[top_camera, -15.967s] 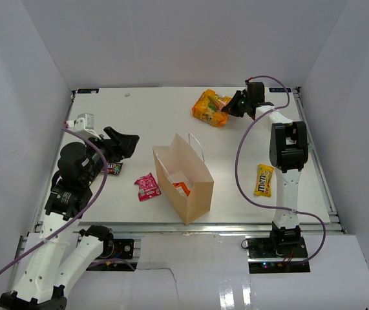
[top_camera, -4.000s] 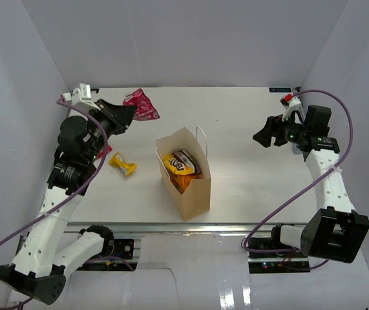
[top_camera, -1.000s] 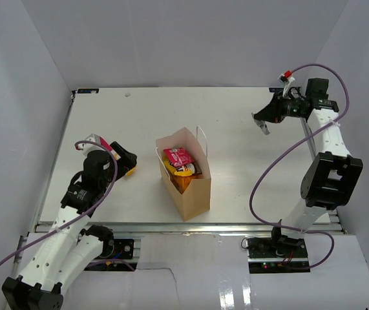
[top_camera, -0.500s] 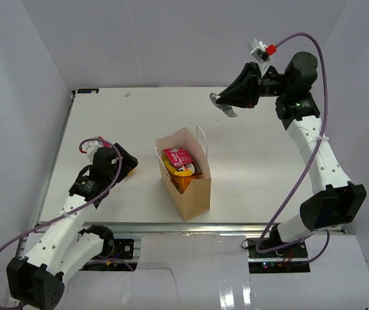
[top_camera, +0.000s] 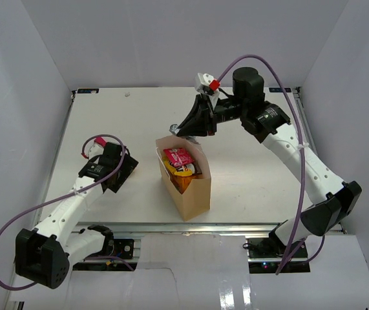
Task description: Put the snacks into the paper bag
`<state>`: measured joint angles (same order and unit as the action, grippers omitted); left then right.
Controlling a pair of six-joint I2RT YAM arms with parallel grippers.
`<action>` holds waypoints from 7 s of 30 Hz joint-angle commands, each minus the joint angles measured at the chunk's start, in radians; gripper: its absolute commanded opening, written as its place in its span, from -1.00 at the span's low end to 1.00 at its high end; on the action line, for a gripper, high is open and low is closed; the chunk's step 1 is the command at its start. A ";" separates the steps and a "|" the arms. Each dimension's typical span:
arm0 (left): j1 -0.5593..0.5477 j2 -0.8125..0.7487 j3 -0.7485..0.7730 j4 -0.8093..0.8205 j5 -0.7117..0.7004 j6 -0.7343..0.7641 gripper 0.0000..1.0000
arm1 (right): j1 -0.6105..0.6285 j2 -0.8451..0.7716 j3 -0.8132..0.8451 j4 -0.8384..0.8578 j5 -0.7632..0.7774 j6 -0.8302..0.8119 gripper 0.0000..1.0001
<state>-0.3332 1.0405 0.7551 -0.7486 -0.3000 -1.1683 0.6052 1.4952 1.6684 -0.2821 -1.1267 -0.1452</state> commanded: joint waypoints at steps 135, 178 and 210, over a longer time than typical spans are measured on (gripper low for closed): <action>0.382 0.593 0.555 0.014 -0.117 0.228 0.96 | -0.559 -0.144 -0.648 -0.032 0.360 -0.215 0.69; 0.413 0.331 0.309 0.601 1.088 0.641 -0.57 | -0.576 -0.130 -0.656 -0.042 0.326 -0.232 0.69; 0.020 0.276 0.409 0.801 1.414 0.578 -0.03 | -0.575 -0.131 -0.645 -0.061 0.332 -0.235 0.68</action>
<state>-0.2993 1.3575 1.1671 0.0483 1.0740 -0.6014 0.0330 1.3689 1.0035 -0.3424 -0.7876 -0.3676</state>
